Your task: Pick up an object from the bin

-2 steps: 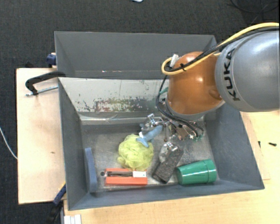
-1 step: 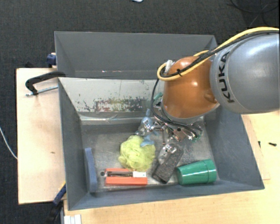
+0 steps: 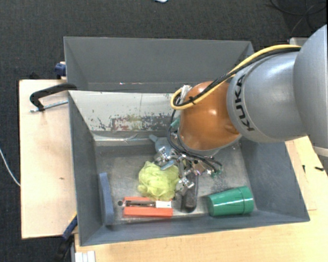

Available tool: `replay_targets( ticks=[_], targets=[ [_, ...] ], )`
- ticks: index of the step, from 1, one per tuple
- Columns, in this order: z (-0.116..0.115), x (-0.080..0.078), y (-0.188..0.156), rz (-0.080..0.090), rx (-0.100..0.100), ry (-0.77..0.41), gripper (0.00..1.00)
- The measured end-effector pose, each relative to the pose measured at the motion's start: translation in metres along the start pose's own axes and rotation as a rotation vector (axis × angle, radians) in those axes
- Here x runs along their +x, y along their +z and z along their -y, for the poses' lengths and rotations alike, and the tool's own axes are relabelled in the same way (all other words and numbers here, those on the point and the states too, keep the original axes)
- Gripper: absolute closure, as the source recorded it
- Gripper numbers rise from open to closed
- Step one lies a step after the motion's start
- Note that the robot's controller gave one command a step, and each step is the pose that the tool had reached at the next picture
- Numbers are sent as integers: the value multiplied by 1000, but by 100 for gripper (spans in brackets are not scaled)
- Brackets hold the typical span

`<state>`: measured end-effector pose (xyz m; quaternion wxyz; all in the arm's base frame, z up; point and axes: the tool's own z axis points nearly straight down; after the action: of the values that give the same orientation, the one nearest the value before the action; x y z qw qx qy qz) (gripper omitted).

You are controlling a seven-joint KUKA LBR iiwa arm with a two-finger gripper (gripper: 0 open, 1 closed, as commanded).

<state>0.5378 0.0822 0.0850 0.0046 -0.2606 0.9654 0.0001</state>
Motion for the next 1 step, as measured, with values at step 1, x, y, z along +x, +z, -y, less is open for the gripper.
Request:
replay_targets(
  ticks=[1],
  targets=[
    [-6, -7, 10, 9, 4, -160, 100]
  ],
)
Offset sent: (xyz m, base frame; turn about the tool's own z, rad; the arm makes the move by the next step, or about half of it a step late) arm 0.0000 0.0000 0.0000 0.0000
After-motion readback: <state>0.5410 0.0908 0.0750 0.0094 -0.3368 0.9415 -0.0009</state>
